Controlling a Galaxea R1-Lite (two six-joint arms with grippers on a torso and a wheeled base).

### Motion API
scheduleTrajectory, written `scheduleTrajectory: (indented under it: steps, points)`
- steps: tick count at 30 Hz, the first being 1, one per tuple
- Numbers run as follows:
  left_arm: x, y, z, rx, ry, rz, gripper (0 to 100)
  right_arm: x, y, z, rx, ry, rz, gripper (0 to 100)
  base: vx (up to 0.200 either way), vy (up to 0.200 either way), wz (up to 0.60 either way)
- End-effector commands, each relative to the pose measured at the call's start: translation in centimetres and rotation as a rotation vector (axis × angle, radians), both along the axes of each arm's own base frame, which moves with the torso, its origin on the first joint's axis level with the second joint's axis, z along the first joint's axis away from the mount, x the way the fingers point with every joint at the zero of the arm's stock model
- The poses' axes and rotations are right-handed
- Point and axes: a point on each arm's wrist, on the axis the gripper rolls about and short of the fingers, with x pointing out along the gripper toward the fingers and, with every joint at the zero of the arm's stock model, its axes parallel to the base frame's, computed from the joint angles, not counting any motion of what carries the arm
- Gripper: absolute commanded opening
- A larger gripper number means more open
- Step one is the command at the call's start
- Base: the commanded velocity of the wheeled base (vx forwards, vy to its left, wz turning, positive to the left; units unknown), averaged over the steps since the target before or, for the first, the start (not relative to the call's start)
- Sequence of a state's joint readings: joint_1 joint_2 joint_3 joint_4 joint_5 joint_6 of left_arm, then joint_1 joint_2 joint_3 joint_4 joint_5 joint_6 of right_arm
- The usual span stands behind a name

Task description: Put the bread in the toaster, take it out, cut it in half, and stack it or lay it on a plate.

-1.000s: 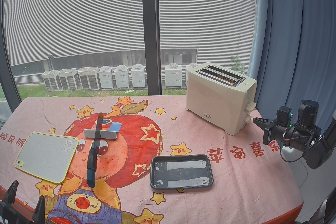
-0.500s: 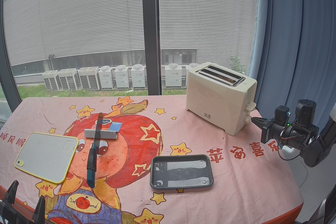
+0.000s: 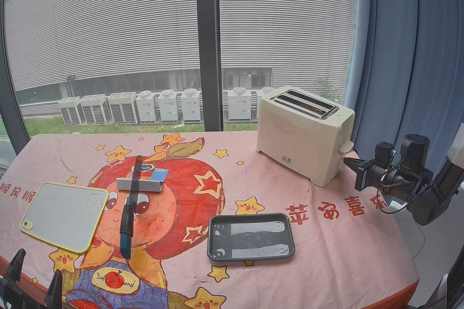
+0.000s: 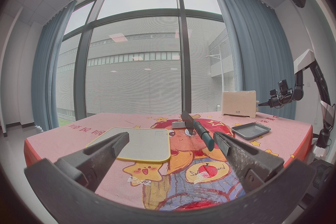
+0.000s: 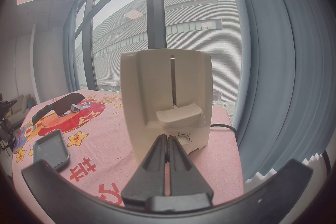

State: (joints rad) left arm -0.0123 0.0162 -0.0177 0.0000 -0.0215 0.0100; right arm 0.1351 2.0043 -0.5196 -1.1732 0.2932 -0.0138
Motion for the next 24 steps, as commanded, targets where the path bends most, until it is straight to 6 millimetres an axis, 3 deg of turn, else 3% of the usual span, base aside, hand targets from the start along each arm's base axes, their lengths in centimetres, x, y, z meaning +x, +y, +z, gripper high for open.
scheduleTrajectory:
  steps: [1,24]
  points:
    - [0.07,0.0,-0.46,0.001,0.009,0.0,100,0.33,0.04,-0.76,-0.004,0.021,0.0,0,0.0,0.0,0.0]
    - [0.07,0.0,-0.46,0.001,0.009,0.0,100,0.86,0.11,-0.86,-0.001,0.016,-0.001,0,0.0,0.0,0.0]
